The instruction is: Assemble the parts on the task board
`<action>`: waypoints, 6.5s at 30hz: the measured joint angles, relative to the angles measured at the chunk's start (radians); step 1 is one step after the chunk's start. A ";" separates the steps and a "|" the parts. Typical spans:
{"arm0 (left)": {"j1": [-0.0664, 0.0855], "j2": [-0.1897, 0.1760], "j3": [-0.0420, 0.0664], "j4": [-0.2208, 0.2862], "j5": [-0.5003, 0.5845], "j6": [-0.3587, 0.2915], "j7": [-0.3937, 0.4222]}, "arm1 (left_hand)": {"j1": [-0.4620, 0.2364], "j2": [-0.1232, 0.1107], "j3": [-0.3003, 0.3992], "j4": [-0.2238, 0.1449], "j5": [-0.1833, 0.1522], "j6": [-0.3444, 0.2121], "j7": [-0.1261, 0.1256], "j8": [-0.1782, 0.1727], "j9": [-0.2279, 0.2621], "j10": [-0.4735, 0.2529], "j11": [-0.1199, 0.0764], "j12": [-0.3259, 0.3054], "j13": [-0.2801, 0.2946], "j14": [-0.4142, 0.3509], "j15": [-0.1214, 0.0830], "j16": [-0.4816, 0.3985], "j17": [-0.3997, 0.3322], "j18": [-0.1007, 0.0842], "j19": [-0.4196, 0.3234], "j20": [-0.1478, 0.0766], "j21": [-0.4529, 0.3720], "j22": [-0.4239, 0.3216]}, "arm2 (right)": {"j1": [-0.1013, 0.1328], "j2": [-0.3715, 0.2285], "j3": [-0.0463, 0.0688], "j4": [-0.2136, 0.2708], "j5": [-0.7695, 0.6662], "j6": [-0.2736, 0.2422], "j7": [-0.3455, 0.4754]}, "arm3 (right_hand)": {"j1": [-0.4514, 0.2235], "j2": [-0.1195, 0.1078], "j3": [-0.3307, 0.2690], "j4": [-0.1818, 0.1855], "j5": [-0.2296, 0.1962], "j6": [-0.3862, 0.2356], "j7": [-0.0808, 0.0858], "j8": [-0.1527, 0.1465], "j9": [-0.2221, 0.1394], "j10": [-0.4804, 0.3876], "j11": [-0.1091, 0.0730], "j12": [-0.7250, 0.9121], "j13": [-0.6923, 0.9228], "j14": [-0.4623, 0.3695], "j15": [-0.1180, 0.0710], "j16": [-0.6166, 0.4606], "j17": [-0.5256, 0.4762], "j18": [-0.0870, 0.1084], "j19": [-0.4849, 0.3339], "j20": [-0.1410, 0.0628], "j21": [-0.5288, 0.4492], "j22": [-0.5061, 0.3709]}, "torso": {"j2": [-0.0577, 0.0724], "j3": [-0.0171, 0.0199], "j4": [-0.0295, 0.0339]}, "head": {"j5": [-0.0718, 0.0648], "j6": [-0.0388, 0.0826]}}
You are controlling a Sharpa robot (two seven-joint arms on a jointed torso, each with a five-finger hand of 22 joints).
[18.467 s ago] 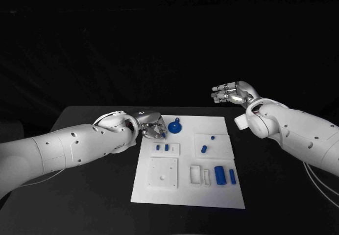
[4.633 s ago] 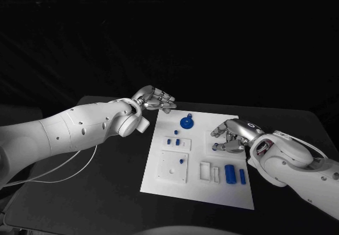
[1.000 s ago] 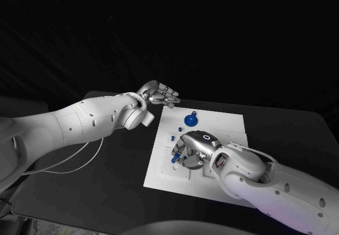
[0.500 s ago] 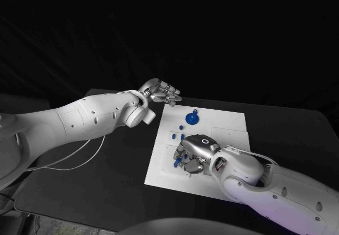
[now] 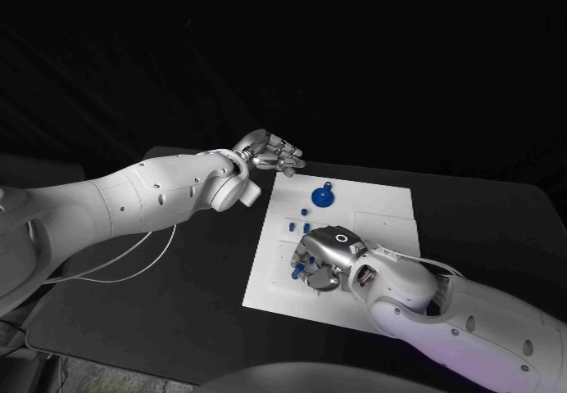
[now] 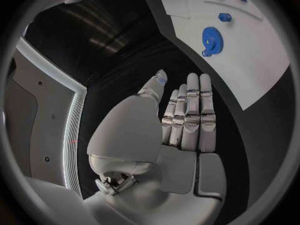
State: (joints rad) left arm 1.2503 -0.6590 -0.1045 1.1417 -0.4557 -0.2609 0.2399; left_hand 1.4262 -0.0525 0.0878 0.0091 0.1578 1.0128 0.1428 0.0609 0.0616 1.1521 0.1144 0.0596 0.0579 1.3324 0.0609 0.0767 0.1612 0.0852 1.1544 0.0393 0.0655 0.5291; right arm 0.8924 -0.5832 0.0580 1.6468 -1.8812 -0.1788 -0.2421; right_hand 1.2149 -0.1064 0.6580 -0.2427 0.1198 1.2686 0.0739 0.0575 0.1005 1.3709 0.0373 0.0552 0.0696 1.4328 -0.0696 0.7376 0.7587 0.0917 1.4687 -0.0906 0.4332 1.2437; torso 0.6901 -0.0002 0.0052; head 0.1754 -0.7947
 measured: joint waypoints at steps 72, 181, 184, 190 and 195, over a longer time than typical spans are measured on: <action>-0.011 -0.039 -0.002 -0.001 0.006 0.005 0.012 | 0.000 0.000 -0.005 0.005 -0.004 0.000 0.000 0.000 0.000 0.000 0.000 0.000 0.000 0.000 0.000 0.000 0.001 0.000 0.000 0.000 0.000 -0.012 | 0.017 -0.299 0.159 0.040 0.582 -0.135 0.089 | -0.012 0.070 -0.590 0.209 0.098 -0.130 0.006 0.007 -0.022 0.068 -0.052 0.198 0.168 -0.010 -0.008 0.021 -0.051 0.036 -0.004 -0.008 -0.063 -0.071 | -0.009 0.0026 -0.0076 | -0.067 0.031; -0.050 -0.058 -0.009 0.021 0.029 0.069 0.016 | -0.010 0.010 -0.036 0.025 -0.015 -0.007 0.007 0.000 0.000 0.000 0.000 0.000 0.001 -0.004 0.004 0.000 0.006 -0.015 0.004 0.004 0.000 -0.087 | 0.018 -0.290 0.039 0.024 0.628 0.197 -0.420 | -0.394 -0.017 -0.227 0.263 0.485 -0.129 -0.060 0.003 0.997 0.016 -0.109 0.896 1.231 0.032 -0.046 0.236 0.441 -0.009 -0.002 -0.045 0.409 0.064 | -0.048 0.0124 -0.0285 | -0.095 -0.020; -0.050 -0.058 -0.010 0.020 0.029 0.070 0.015 | -0.010 0.010 -0.036 0.025 -0.015 -0.007 0.007 0.000 0.000 0.000 0.000 0.000 0.001 -0.004 0.004 0.000 0.006 -0.015 0.004 0.004 0.000 -0.087 | 0.023 -0.296 0.039 0.043 0.664 0.184 -0.420 | -0.394 -0.017 -0.229 0.261 0.488 -0.128 -0.062 0.004 0.998 0.016 -0.109 0.896 1.231 0.032 -0.046 0.236 0.441 -0.009 -0.002 -0.045 0.409 0.064 | -0.048 0.0123 -0.0287 | -0.094 -0.020; -0.050 -0.058 -0.010 0.020 0.029 0.071 0.014 | -0.010 0.010 -0.036 0.025 -0.015 -0.007 0.007 0.000 0.000 0.000 0.000 0.000 0.001 -0.004 0.004 0.000 0.006 -0.016 0.004 0.004 0.000 -0.087 | 0.047 -0.305 0.049 0.070 0.710 0.161 -0.419 | -0.394 -0.017 -0.234 0.256 0.488 -0.127 -0.062 0.004 0.999 0.016 -0.109 0.899 1.231 0.032 -0.045 0.236 0.439 -0.009 -0.002 -0.045 0.409 0.064 | -0.048 0.0117 -0.0287 | -0.094 -0.021; -0.050 -0.057 -0.010 0.020 0.029 0.072 0.013 | -0.010 0.010 -0.036 0.025 -0.015 -0.007 0.007 0.000 0.000 0.000 0.000 0.000 0.001 -0.004 0.004 0.000 0.006 -0.015 0.004 0.004 0.000 -0.087 | 0.055 -0.303 0.051 0.085 0.735 0.153 -0.419 | -0.394 -0.017 -0.238 0.252 0.494 -0.127 -0.062 0.004 0.997 0.016 -0.109 0.900 1.231 0.032 -0.045 0.236 0.438 -0.009 -0.002 -0.045 0.409 0.064 | -0.048 0.0111 -0.0280 | -0.094 -0.021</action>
State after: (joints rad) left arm 1.1999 -0.7163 -0.1149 1.1617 -0.4266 -0.1886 0.2527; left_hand 1.4165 -0.0428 0.0516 0.0343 0.1424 1.0057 0.1499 0.0609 0.0616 1.1521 0.1144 0.0596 0.0585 1.3288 0.0645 0.0767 0.1672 0.0697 1.1581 0.0429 0.0655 0.4425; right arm 0.9478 -0.8867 0.1091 1.7318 -1.1459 -0.0261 -0.6615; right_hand 0.8213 -0.1236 0.4198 0.0094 0.6141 1.1415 0.0118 0.0616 1.0972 1.3868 -0.0720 0.9548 1.3001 1.4647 -0.1151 0.9737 1.1962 0.0823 1.4667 -0.1357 0.8423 1.3075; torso 0.6419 0.0109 -0.0228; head 0.0811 -0.8155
